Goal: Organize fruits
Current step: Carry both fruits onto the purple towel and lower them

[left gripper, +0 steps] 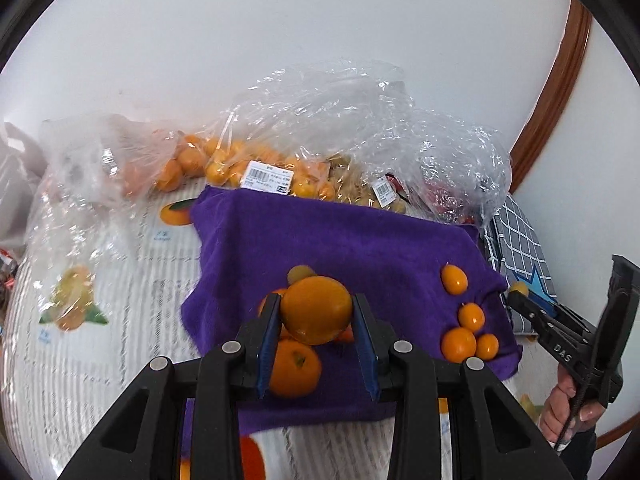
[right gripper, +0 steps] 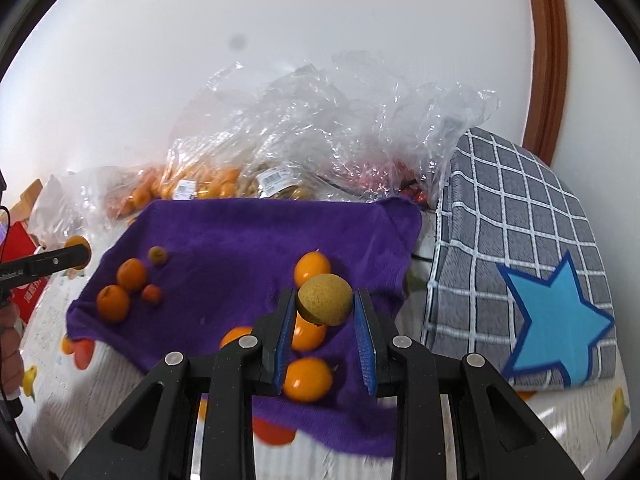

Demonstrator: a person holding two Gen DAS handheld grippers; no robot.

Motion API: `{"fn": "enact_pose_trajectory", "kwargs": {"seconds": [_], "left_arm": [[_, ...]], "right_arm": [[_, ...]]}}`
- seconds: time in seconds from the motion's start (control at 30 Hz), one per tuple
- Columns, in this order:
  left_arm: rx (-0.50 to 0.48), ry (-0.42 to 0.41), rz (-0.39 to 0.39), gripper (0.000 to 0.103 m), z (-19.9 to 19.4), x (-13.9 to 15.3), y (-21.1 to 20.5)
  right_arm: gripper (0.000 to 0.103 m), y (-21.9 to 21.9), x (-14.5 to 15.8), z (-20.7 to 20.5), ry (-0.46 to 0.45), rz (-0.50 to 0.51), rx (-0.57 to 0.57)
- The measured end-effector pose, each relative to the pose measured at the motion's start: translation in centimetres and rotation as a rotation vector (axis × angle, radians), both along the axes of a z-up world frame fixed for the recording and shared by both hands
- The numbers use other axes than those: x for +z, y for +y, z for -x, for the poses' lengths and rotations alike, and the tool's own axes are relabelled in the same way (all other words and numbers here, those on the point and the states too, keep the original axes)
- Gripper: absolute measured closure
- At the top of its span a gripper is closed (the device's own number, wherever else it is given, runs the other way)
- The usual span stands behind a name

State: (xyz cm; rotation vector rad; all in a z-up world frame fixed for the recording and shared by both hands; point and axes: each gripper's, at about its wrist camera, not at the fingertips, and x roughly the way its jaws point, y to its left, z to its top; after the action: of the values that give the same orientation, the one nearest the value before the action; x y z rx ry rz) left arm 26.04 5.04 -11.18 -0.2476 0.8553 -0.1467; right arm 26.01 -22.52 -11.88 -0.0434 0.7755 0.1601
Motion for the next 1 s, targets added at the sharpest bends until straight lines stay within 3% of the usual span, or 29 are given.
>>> {"fn": "enact_pose_trajectory", "kwargs": {"seconds": [0.23,0.5,1.0], "left_arm": [[-0.057,0.016,-0.004,0.07,-2.5,-0.9,-2.3],[-0.099,0.072,-0.032,0.07,-5.0,-3.2,-4.9],[-0.111,0.154,-0.077,0.07,-6.1,-6.5,-6.7]], "right_arm": [[0.074,-0.5,-2.3,-3.5,0.061,-0.011,-0.01],[0.074,-0.1,-4.4,-4.8,0.093,0.004,-0.019],[0.074,0.0,-4.8,-4.8,0.082,-0.005,-0.012]]}}
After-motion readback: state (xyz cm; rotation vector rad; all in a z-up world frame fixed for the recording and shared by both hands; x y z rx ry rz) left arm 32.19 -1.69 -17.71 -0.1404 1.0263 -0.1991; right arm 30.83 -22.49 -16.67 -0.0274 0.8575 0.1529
